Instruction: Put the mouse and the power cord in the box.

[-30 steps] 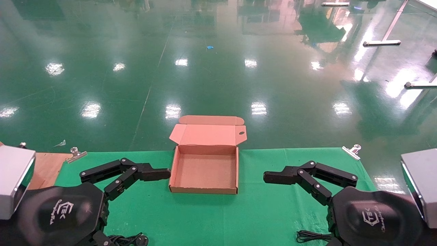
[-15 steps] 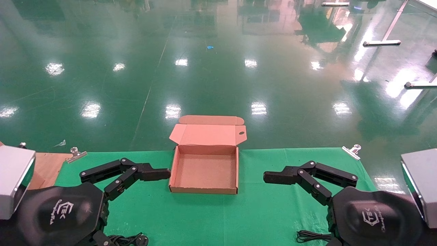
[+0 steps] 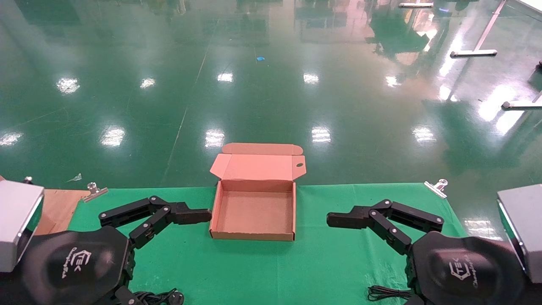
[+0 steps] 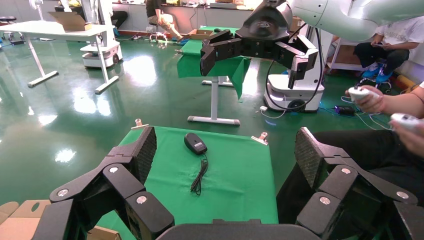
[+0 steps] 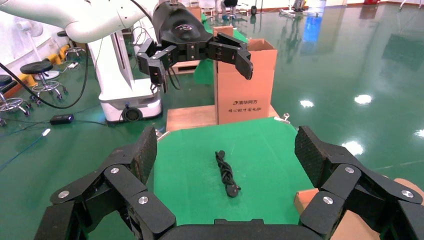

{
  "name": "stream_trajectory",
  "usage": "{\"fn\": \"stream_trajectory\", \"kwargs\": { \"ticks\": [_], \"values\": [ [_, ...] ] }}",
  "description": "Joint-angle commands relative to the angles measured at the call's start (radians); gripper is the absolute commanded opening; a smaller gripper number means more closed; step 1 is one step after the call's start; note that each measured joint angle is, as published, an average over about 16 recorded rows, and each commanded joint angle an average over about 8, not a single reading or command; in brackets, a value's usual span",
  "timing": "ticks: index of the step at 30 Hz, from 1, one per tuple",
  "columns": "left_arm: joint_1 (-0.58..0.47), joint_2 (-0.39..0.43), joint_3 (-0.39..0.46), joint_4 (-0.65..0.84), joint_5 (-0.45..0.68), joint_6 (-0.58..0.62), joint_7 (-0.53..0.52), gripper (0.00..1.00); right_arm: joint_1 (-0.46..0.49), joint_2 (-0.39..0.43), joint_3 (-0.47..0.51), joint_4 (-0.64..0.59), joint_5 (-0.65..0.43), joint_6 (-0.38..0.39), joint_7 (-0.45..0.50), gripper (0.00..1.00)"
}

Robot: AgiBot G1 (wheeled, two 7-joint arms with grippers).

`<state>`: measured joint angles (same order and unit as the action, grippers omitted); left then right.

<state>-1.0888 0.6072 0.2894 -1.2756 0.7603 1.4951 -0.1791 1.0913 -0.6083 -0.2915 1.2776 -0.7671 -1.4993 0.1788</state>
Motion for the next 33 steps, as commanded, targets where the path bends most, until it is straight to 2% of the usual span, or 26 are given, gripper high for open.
{"fn": "stream_trajectory", "kwargs": {
  "ticks": [1, 5, 10, 15, 20, 26, 33],
  "values": [
    [0.003, -0.001, -0.002, -0.004, -0.006, 0.001, -0.001, 1.00, -0.002, 0.001, 0.003, 0.002, 0.007, 0.003, -0.001, 1.00],
    [-0.033, -0.007, 0.024, 0.024, 0.079, 0.000, 0.012, 1.00, 0.044, 0.003, -0.037, -0.023, -0.103, -0.020, -0.019, 1.00],
    [-0.101, 0.008, 0.082, 0.133, 0.252, -0.012, 0.054, 1.00, 0.167, -0.036, -0.159, -0.091, -0.350, -0.066, -0.060, 1.00],
    [-0.186, 0.042, 0.148, 0.287, 0.452, -0.047, 0.147, 1.00, 0.340, -0.114, -0.332, -0.152, -0.649, -0.083, -0.116, 1.00],
    [-0.282, 0.098, 0.228, 0.441, 0.656, -0.080, 0.272, 1.00, 0.485, -0.229, -0.496, -0.286, -0.893, -0.075, -0.179, 1.00],
    [-0.375, 0.184, 0.320, 0.624, 0.848, -0.122, 0.410, 1.00, 0.567, -0.380, -0.619, -0.521, -1.083, -0.018, -0.278, 1.00],
    [-0.417, 0.271, 0.384, 0.819, 0.954, -0.157, 0.534, 1.00, 0.576, -0.508, -0.669, -0.781, -1.176, 0.124, -0.416, 1.00]
  ]
}}
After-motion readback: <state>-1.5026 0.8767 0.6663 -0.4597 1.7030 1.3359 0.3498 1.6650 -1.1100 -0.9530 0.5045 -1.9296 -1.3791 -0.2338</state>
